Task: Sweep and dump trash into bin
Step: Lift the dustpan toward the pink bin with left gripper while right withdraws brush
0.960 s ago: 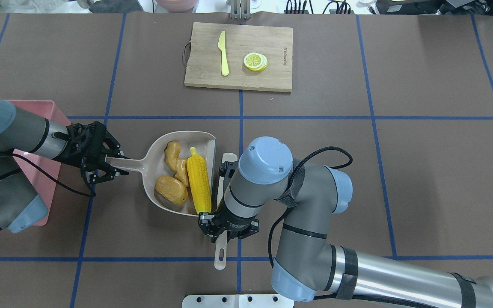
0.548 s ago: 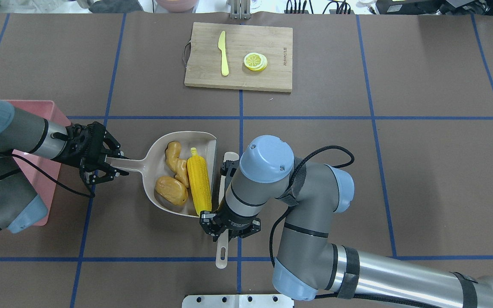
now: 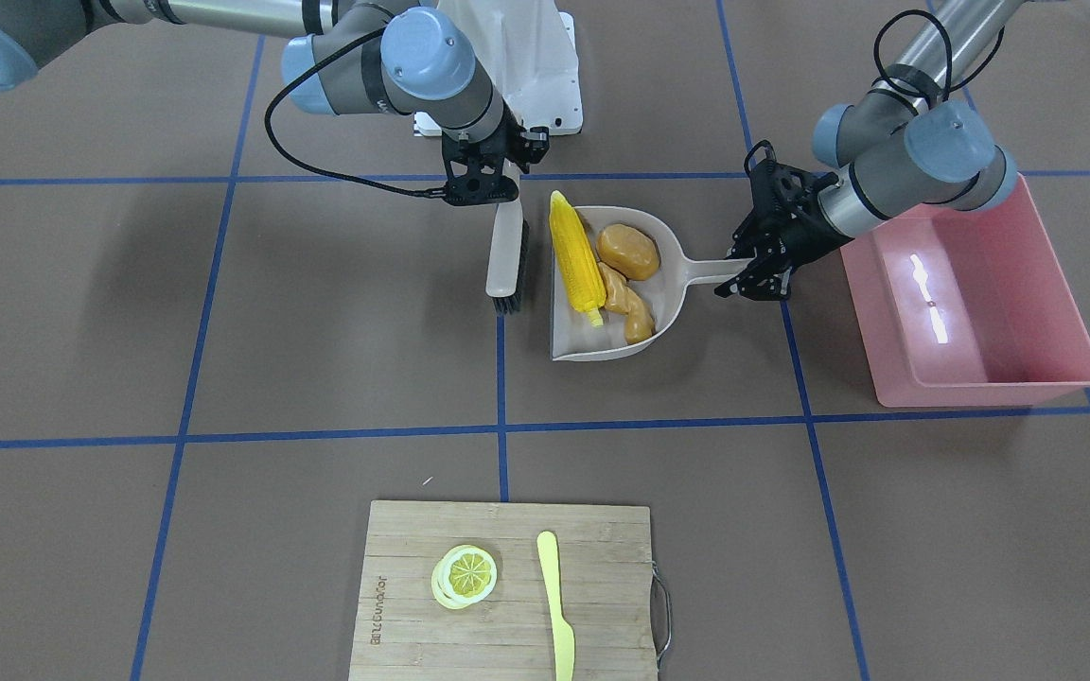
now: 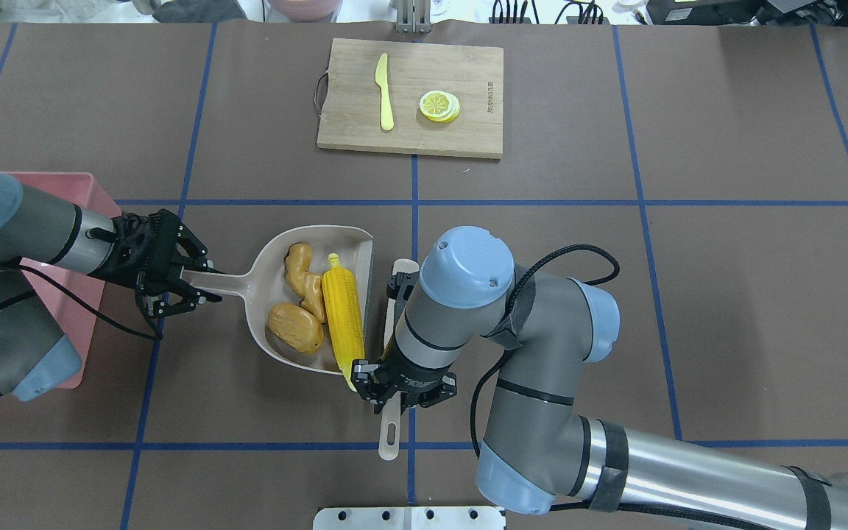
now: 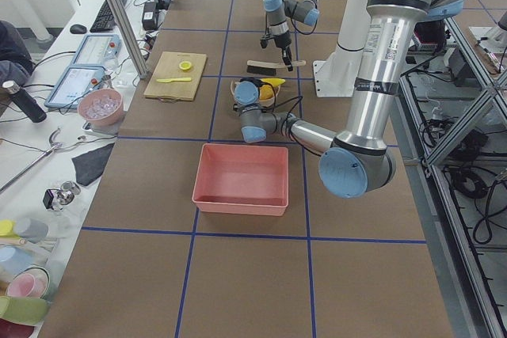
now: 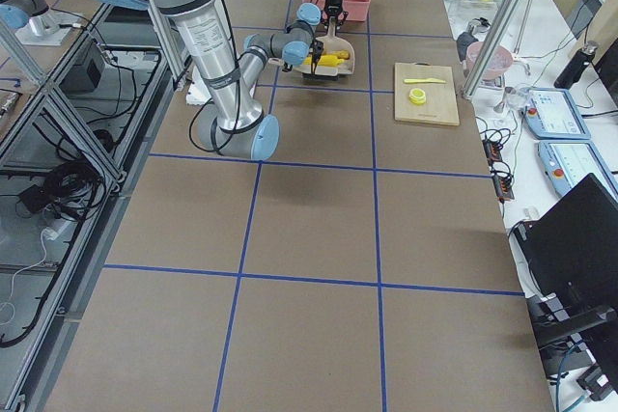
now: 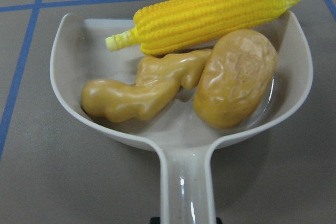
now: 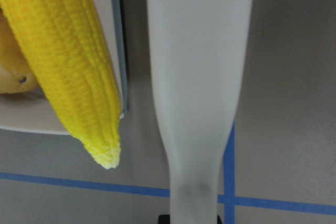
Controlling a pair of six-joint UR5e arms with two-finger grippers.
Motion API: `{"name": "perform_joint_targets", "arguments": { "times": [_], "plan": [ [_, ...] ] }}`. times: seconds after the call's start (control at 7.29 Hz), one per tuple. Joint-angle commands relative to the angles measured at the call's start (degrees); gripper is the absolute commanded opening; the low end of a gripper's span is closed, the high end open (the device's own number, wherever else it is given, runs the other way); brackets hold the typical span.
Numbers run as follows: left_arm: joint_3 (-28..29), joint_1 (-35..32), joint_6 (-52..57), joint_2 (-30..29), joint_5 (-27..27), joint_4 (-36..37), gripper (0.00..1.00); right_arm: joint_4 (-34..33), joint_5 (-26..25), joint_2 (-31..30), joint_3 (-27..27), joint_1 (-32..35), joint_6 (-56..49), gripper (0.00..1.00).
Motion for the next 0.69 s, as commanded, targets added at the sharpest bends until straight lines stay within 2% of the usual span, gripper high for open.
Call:
{"name": "perform_joint_targets", "arguments": {
  "times": [0.0, 0.55],
  "plan": [
    [-0.06, 0.02, -0.01, 0.05, 0.00, -0.10, 0.00, -4.79, 0.40, -6.53, 9.49, 0.92, -1.65, 0.00],
    [-0.23, 0.02, -3.33, -0.04, -5.43, -3.26, 0.00, -11.55, 0.14, -14.10, 17.77, 2.59, -7.61, 0.00]
  ]
}}
